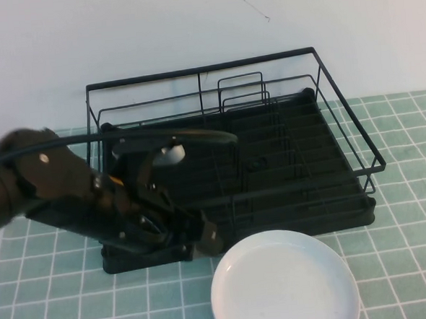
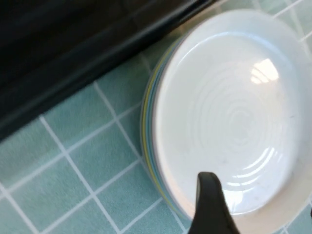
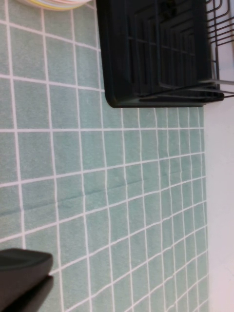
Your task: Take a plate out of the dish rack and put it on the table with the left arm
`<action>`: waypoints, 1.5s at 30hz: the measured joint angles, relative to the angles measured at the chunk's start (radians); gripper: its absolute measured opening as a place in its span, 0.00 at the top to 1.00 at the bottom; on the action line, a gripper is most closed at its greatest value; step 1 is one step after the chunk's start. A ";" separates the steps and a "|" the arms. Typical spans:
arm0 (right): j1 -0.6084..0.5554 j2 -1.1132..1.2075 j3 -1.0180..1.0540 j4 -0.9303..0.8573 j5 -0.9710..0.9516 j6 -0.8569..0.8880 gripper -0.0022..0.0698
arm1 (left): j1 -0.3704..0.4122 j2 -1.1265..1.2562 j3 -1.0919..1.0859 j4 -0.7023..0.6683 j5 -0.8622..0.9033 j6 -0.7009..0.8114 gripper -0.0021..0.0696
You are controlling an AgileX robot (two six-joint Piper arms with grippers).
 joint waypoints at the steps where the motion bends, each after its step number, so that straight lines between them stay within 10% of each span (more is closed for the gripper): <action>1: 0.000 0.000 0.000 0.000 0.000 0.000 0.97 | 0.000 -0.021 -0.017 0.022 0.014 0.000 0.43; 6: 0.000 0.000 0.000 0.000 0.000 0.000 0.97 | 0.000 -0.163 -0.096 0.119 0.096 0.000 0.52; 14: 0.000 0.000 0.000 0.000 0.000 0.000 0.97 | 0.000 -0.440 -0.104 0.171 0.140 -0.010 0.94; 45: 0.000 0.000 0.000 0.000 0.000 0.000 0.97 | 0.002 -0.822 0.413 0.009 -0.062 -0.101 0.97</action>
